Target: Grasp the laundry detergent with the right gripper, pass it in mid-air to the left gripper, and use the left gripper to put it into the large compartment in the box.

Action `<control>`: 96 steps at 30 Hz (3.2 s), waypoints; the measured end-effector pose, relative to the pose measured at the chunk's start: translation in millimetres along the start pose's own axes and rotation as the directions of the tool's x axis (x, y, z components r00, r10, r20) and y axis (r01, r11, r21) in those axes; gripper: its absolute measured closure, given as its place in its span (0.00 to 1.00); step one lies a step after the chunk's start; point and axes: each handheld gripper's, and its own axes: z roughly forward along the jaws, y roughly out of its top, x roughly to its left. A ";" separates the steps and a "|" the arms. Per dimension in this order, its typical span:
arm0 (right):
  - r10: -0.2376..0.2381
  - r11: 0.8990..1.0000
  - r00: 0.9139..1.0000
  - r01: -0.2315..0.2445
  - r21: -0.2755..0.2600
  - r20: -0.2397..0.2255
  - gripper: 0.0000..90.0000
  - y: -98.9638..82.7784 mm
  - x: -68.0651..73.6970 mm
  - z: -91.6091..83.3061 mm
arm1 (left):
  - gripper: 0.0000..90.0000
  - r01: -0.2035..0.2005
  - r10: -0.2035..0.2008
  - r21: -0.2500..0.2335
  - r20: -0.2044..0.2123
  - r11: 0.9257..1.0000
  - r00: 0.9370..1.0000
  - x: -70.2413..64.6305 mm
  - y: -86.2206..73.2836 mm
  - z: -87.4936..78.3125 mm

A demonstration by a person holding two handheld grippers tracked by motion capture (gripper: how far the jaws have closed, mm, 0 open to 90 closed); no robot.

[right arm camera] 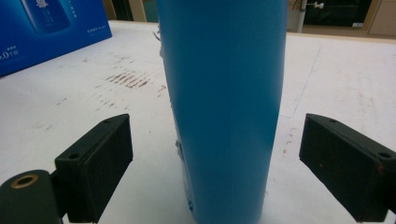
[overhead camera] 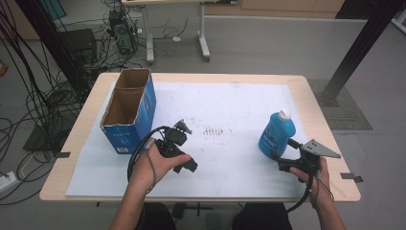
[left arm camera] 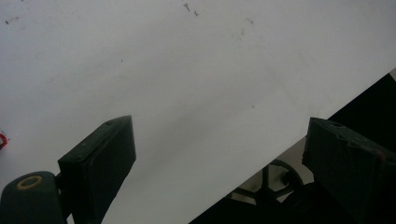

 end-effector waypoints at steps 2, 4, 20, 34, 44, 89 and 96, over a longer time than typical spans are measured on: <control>0.001 1.000 1.000 -0.001 -0.005 0.001 0.10 0.3 0.2 0.5 | 0.11 0.000 0.000 0.000 0.001 1.000 1.000 0.2 -0.3 -0.3; 0.003 1.000 1.000 -0.003 -0.022 0.005 0.10 1.3 0.3 1.6 | 0.11 0.003 -0.003 -0.003 0.000 1.000 1.000 0.6 -1.0 -0.9; 0.010 0.999 1.000 -0.009 -0.046 0.011 0.10 3.0 0.2 4.4 | 0.11 0.007 -0.007 -0.007 -0.006 1.000 1.000 4.2 -2.7 -3.9; 0.015 0.999 1.000 -0.015 -0.052 0.010 0.10 2.2 0.1 4.4 | 0.11 0.008 -0.008 -0.007 -0.008 1.000 1.000 4.5 -3.3 -3.6; 0.019 0.998 1.000 -0.018 -0.055 0.016 0.10 1.2 -0.5 3.8 | 0.11 0.003 -0.003 -0.003 -0.014 1.000 1.000 3.8 -1.8 -2.9; 0.021 0.998 1.000 -0.020 -0.060 0.017 0.10 1.0 -0.5 5.6 | 0.11 0.004 -0.004 -0.002 -0.016 1.000 1.000 2.2 -1.0 -3.1; 0.018 0.998 1.000 -0.017 -0.057 0.018 0.11 0.9 -0.8 5.3 | 0.11 0.002 -0.002 -0.001 -0.017 1.000 1.000 2.0 -1.1 -3.3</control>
